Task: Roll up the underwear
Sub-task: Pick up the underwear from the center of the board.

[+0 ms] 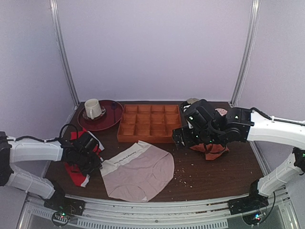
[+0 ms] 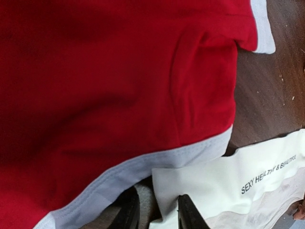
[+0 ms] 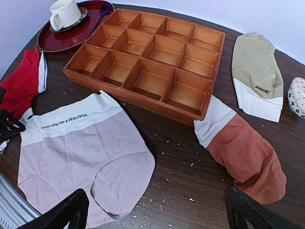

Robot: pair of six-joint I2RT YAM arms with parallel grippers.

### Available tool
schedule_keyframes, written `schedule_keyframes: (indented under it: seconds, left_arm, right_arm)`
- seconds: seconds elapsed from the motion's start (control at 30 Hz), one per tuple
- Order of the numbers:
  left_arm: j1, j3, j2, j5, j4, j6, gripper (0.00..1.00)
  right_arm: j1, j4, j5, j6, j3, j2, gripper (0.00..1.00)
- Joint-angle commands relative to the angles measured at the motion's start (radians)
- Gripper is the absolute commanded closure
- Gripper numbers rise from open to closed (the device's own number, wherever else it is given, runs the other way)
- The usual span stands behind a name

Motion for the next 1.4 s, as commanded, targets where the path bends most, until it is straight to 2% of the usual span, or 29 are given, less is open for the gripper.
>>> schedule_keyframes:
  seconds: [0.0, 0.07, 0.1, 0.2, 0.33, 0.53, 0.77, 0.93, 1.23, 1.37]
  left_arm:
    - [0.022, 0.036, 0.042, -0.002, 0.036, 0.039, 0.75]
    - [0.028, 0.044, 0.058, 0.000, 0.037, 0.049, 0.80]
    - [0.030, 0.050, 0.062, -0.001, 0.032, 0.060, 0.88]
    - [0.031, 0.073, 0.066, -0.007, 0.011, 0.082, 1.00]
    - [0.031, 0.097, 0.062, -0.007, -0.016, 0.109, 1.00]
    - [0.031, 0.092, 0.057, 0.033, -0.002, 0.139, 1.00]
    - [0.031, 0.072, 0.026, 0.054, -0.012, 0.156, 1.00]
    - [0.031, 0.059, 0.013, 0.075, 0.000, 0.206, 1.00]
    - [0.032, 0.048, 0.012, 0.084, 0.006, 0.250, 1.00]
    - [0.040, 0.038, 0.020, 0.103, 0.033, 0.266, 1.00]
  right_arm:
    - [0.017, -0.023, 0.006, 0.004, 0.024, 0.015, 0.00]
    - [0.022, -0.023, 0.007, 0.004, 0.026, 0.018, 0.00]
    - [0.027, -0.024, 0.007, 0.002, 0.027, 0.020, 0.00]
    - [0.051, -0.018, 0.016, -0.014, 0.031, 0.033, 0.02]
    - [0.112, 0.009, 0.017, -0.042, 0.042, 0.083, 0.06]
    - [0.246, 0.079, 0.053, -0.095, 0.104, 0.233, 0.21]
    - [0.346, 0.215, 0.048, -0.125, 0.190, 0.426, 0.31]
    - [0.421, 0.266, 0.076, -0.184, 0.324, 0.601, 0.50]
    - [0.448, 0.337, 0.028, -0.233, 0.483, 0.813, 0.62]
    - [0.456, 0.380, 0.003, -0.266, 0.508, 0.871, 0.62]
